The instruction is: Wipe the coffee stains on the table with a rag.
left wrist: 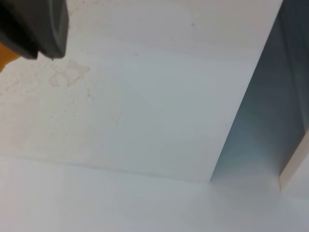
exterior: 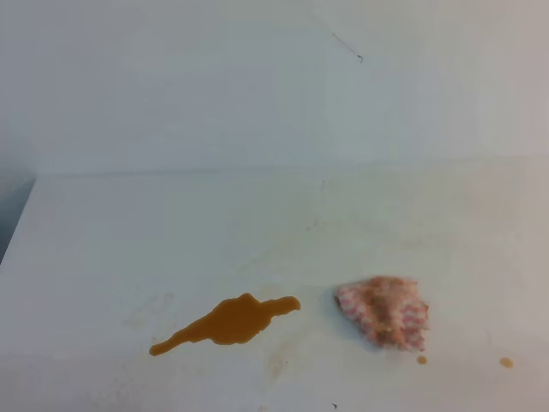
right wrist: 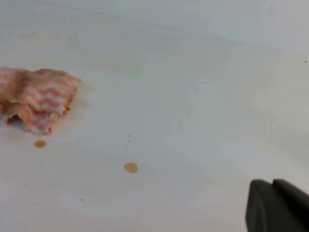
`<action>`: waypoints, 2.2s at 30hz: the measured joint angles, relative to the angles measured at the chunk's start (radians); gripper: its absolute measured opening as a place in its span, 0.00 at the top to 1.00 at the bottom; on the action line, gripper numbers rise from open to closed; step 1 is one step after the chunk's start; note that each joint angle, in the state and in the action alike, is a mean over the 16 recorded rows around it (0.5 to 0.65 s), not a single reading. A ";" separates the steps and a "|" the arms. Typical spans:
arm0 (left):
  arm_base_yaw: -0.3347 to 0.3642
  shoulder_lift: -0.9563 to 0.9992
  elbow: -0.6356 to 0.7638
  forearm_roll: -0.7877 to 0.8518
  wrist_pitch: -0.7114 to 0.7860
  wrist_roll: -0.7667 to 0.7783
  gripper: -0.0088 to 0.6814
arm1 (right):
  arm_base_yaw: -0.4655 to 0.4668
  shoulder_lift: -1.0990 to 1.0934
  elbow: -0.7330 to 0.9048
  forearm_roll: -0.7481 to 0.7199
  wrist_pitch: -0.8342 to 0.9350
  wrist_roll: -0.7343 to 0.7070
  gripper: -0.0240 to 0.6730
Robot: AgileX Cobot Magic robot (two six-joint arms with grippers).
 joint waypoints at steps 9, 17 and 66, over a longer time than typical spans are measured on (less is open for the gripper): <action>0.000 0.000 0.000 0.000 0.001 0.000 0.99 | 0.000 0.000 0.000 0.000 0.000 0.000 0.97; 0.000 0.000 0.000 0.000 0.002 0.000 0.99 | 0.000 0.000 0.000 0.000 0.000 0.000 0.97; 0.000 0.000 0.000 -0.075 -0.003 0.000 0.99 | 0.000 0.000 0.000 0.000 -0.001 0.000 0.97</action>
